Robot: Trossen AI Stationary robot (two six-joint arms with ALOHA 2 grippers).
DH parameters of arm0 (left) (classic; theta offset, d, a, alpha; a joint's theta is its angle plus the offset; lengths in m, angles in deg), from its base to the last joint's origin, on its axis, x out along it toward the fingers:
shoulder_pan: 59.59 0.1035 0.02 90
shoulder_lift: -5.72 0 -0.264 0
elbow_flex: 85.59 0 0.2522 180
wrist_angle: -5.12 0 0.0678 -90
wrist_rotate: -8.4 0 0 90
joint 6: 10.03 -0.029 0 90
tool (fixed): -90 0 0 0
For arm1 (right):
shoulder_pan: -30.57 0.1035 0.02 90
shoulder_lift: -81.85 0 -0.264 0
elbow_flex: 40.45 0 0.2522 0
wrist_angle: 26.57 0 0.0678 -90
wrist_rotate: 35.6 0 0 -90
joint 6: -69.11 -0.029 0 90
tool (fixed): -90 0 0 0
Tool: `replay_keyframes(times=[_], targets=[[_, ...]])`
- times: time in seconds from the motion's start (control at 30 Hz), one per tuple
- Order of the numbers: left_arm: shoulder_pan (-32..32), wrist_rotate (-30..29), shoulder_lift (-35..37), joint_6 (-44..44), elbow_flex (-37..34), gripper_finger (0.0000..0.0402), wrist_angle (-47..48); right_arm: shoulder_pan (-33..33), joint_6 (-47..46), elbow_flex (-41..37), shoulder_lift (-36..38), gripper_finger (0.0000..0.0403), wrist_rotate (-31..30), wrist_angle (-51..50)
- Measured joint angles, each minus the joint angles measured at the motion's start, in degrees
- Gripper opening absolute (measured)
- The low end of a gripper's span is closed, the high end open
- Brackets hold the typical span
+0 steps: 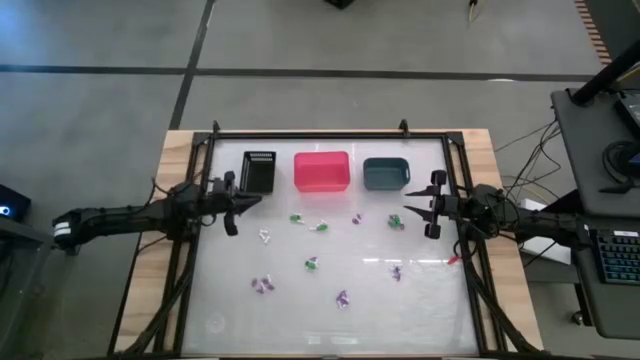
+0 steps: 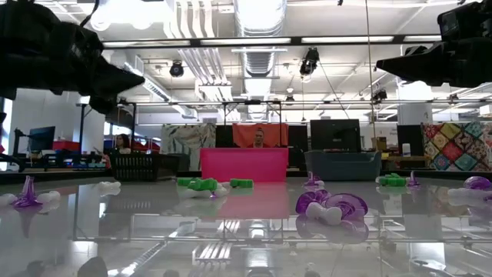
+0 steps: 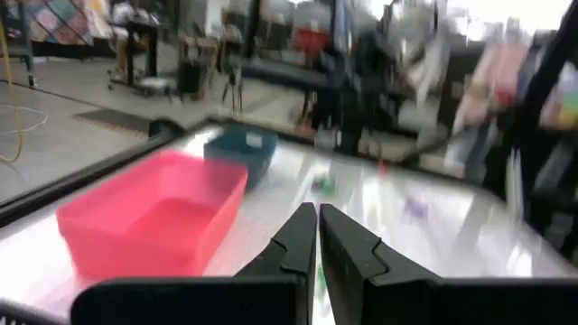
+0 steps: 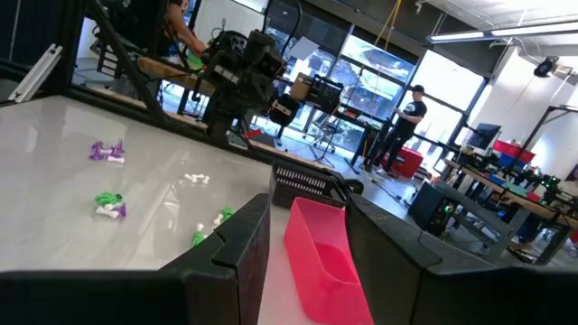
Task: Sort Halloween decoration
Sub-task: Put the green skeleton toy into the blue bin
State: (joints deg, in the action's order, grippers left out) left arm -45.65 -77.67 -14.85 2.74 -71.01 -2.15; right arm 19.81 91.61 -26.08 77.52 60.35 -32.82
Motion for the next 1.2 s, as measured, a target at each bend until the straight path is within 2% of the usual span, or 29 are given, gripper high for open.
replay_keyframes(times=[0.17,0.33,0.5,0.6,0.67,0.77,0.83,0.87,0.93,1.0,1.2], targets=[[0.0,-0.2,-0.5,12.0,0.0,0.0002,-9.9,0.0,0.0,0.0,0.0,0.0139,0.0,0.0],[-0.8,-0.2,-2.5,13.9,0.0,0.0002,-18.6,0.0,0.9,0.0,0.0,0.0139,-0.2,0.5],[-2.3,-0.4,-7.7,14.3,0.0,0.0002,-30.8,0.0,4.5,0.0,0.0,0.0139,-1.4,0.8],[-2.4,-0.4,-10.7,14.3,0.0,0.0002,-34.2,0.0,4.1,0.0,0.0,0.0139,-1.7,1.1],[-2.4,-0.4,-12.0,14.3,0.0,0.0002,-34.7,0.0,-2.0,0.0,0.0,0.0139,-4.6,4.0],[-2.3,-0.6,-13.7,14.1,0.0,0.0002,-34.7,0.0,-28.4,0.0,0.0,0.0137,-16.6,9.3],[-2.4,-3.6,-14.9,11.4,0.0,0.0002,-35.5,0.0,-44.8,0.0,-0.1,0.0135,-24.8,10.3],[-2.3,-5.7,-15.4,10.2,0.0,0.0002,-35.5,0.0,-51.0,0.0,-0.2,0.0134,-28.0,10.3],[-2.3,-7.8,-17.1,9.3,0.0,0.0002,-35.3,0.0,-57.2,0.0,-0.4,0.0134,-32.3,10.6],[-2.3,-7.9,-19.2,9.3,0.0,0.0002,-35.0,0.0,-59.3,0.0,-0.6,0.0136,-31.4,11.3],[-2.3,-7.9,-27.2,10.2,0.0,0.0002,-39.0,0.0,-64.7,1.7,-5.0,0.0138,-22.7,12.5]])
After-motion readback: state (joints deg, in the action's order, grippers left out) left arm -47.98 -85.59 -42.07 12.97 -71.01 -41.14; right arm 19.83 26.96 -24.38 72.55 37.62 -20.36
